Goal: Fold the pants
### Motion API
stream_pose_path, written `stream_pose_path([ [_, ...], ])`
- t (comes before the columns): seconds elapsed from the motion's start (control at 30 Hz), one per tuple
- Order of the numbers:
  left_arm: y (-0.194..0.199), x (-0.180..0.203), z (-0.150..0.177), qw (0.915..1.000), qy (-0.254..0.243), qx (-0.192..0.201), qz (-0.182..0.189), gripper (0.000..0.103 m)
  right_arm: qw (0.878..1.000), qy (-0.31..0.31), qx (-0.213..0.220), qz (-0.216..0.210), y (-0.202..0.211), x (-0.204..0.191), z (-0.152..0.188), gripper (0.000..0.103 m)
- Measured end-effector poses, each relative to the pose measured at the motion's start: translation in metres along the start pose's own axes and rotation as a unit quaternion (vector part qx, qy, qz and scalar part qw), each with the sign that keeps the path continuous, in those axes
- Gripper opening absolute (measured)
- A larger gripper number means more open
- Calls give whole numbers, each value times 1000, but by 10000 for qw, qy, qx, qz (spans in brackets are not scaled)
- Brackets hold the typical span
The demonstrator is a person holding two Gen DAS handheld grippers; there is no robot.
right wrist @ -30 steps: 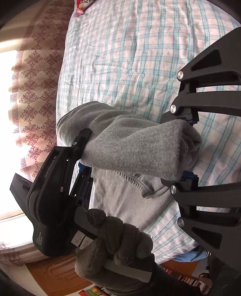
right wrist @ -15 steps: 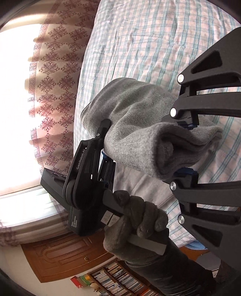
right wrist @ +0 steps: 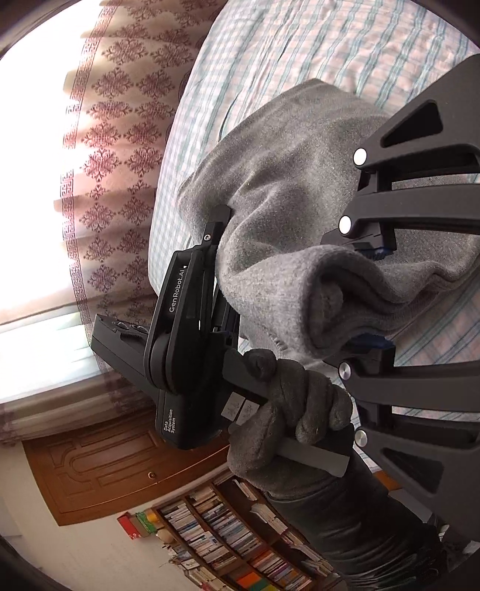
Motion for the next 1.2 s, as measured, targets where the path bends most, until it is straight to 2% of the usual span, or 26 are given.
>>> stream_pose_path([
  [0.23,25,-59,-5,9996,202,166,55,24,9995,192,-141,-224,-49,-35,-16,30],
  [0.6,44,-125,1,9985,470,170,-241,25,9976,362,-420,-413,-116,-68,-31,30],
  [0.8,44,-146,3,9971,595,101,-472,28,9968,334,-572,-453,-138,-72,-33,30],
  [1.0,51,-152,8,9955,663,92,-673,31,9949,148,-747,-664,-155,-71,-33,30],
  [1.1,56,-154,10,9948,702,103,-736,31,9926,34,-866,-846,-159,-71,-31,35],
  [1.2,62,-154,12,9940,709,136,-826,31,9914,17,-876,-971,-159,-74,-32,44],
])
Point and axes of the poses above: each gripper's, at about its wrist camera, not at the fingertips, and y roughly against the way its jaws point, x to its right, z to its underside, the point moved 8 cm from there along -y, roughly the way its jaws point, and after that the axes turned 6 degrees about -x, right-handed, at the moved point
